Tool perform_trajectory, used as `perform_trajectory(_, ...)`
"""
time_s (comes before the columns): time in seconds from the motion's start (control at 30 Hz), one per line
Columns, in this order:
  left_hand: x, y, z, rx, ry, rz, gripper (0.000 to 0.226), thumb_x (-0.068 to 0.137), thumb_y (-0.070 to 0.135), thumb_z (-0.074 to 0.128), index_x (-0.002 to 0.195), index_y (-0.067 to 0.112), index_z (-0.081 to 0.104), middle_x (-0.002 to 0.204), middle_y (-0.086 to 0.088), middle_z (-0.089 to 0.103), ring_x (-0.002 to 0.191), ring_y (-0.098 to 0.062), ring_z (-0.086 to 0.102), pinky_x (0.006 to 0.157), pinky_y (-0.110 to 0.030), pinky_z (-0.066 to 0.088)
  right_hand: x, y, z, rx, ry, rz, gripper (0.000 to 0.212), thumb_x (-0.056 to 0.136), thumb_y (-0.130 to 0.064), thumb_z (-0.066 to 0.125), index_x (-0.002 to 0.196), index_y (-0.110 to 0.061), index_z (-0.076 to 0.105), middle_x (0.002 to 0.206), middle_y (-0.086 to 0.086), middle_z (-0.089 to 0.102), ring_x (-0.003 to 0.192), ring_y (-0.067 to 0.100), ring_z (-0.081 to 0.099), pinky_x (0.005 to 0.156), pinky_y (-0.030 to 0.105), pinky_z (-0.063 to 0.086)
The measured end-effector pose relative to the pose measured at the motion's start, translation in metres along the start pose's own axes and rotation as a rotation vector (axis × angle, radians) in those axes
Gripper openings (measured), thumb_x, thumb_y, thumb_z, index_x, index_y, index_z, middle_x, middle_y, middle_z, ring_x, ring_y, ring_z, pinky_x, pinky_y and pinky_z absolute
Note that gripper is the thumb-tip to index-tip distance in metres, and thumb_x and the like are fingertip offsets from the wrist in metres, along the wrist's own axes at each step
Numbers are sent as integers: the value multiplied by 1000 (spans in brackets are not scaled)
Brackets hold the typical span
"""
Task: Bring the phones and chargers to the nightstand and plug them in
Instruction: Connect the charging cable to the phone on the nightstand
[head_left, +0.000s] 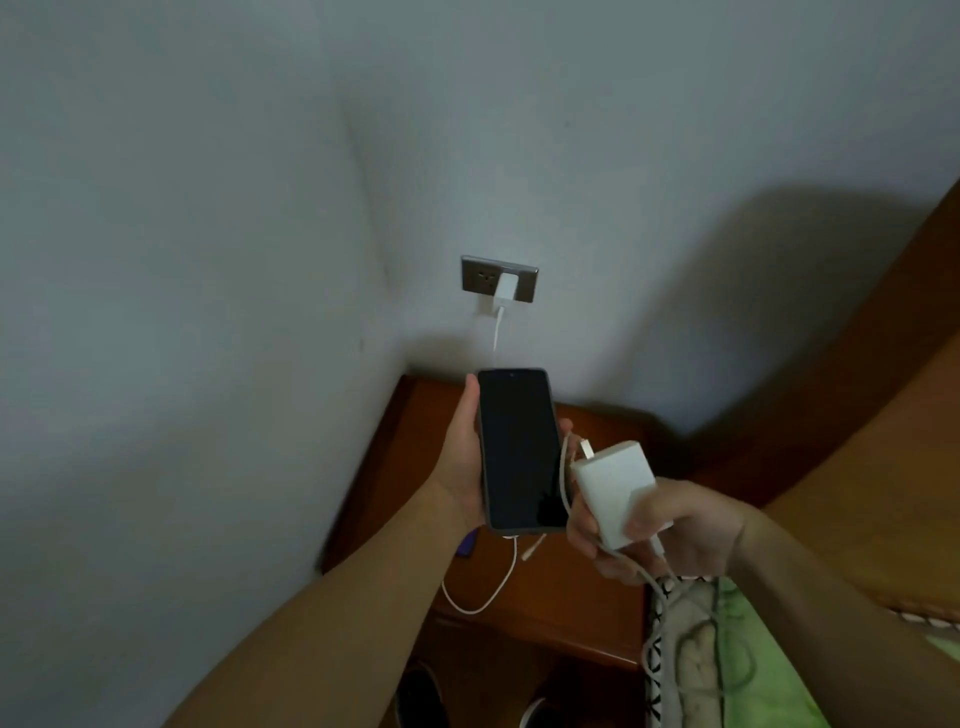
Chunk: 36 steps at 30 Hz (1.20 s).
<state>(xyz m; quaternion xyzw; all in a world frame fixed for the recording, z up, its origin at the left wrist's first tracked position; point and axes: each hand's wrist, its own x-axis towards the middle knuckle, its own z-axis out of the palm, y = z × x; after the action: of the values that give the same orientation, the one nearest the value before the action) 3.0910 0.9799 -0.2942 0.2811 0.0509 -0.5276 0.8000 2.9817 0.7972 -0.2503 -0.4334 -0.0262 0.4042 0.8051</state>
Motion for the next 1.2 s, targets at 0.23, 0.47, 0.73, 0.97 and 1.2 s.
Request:
perform_trajectory(0.23,-9,27,-7,27,40,101,89,64,78,64,121,9,63,110,-17,65,98,-33,65,89,-48,51,-4,19,-15,-36,0,183,34,72,-19,71,101,-7,59,111,15,59,90,25,62,63,25,51)
perform_trajectory(0.47,-42,33,-5,205,-92,91,93,63,80,61,125,10,64,113,-17,68,101,-32,66,85,-45,53,32,21,-30,534,320,-176,33,58,-15,75,90,-11,64,124,27,61,120,40,57,99,51,41)
perform_trajectory(0.73,-81,24,-44,345,-74,-153,102,70,73,65,141,3,45,128,-25,56,114,-40,55,104,-55,36,77,-26,-41,860,640,-571,32,61,-9,65,91,-5,56,94,16,62,84,24,64,72,38,56)
perform_trajectory(0.97,-83,38,-62,283,31,-162,84,71,70,65,123,5,65,123,-19,66,117,-38,60,96,-51,48,48,-29,-27,453,514,-450,34,56,-14,69,87,-10,57,83,7,52,55,11,39,44,19,30)
perform_trajectory(1.2,-40,48,1,143,20,103,90,61,81,59,116,10,70,101,-14,72,91,-25,68,81,-39,56,49,-16,13,144,334,-311,33,61,-13,70,91,-7,60,88,10,55,64,15,47,50,23,38)
